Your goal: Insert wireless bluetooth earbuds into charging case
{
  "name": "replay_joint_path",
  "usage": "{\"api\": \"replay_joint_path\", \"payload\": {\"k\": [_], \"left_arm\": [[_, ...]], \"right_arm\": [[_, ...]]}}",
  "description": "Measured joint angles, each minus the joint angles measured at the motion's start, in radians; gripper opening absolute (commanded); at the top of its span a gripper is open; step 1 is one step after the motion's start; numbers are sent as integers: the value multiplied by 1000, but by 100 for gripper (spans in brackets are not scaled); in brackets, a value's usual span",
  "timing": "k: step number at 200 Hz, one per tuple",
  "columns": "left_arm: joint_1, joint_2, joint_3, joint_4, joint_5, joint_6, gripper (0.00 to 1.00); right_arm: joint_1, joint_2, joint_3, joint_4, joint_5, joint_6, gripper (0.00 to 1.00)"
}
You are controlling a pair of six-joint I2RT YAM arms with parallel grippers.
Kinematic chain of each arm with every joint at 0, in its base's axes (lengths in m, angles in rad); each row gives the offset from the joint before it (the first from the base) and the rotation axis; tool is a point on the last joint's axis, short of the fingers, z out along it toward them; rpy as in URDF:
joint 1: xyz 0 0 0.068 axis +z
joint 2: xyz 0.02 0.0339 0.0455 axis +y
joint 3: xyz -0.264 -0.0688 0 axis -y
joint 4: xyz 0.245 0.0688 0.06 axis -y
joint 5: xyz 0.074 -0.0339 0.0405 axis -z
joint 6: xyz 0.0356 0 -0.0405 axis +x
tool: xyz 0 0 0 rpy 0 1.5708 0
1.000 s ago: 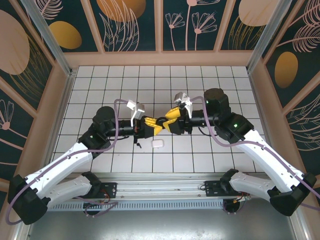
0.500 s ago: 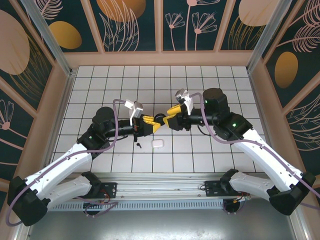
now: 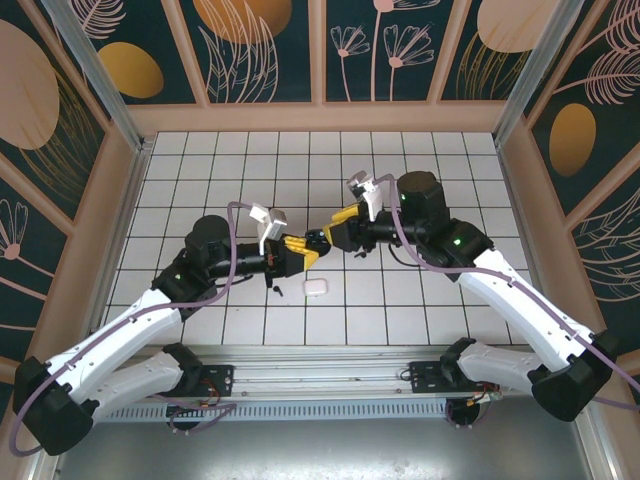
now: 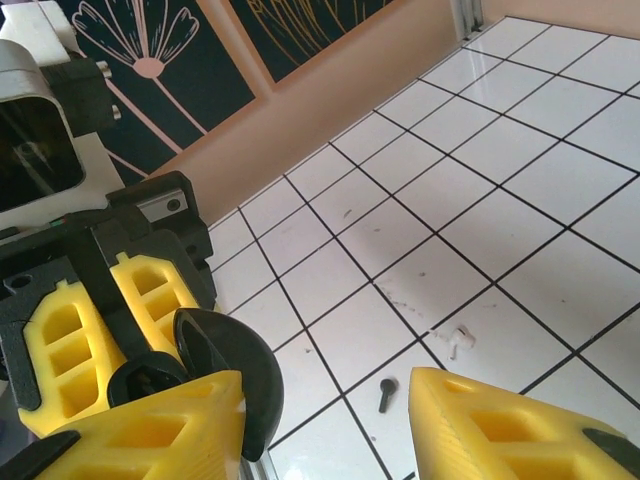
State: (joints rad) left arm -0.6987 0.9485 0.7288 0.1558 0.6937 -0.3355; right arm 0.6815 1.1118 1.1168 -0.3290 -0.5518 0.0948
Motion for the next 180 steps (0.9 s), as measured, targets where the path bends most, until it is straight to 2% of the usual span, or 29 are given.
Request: {"api": "replay_joint_path", "payload": {"k": [45, 129, 180], "left_arm": [[-1, -17, 0, -40, -57, 27, 0], [0, -167, -82, -209, -332, 46, 0], [0, -291, -82, -397, -506, 66, 0]], "right_arm": [[0, 5, 1, 0, 18, 39, 46], [-23, -10, 8, -38, 167, 258, 45], [-19, 43, -6, -58, 240, 354, 41]]}}
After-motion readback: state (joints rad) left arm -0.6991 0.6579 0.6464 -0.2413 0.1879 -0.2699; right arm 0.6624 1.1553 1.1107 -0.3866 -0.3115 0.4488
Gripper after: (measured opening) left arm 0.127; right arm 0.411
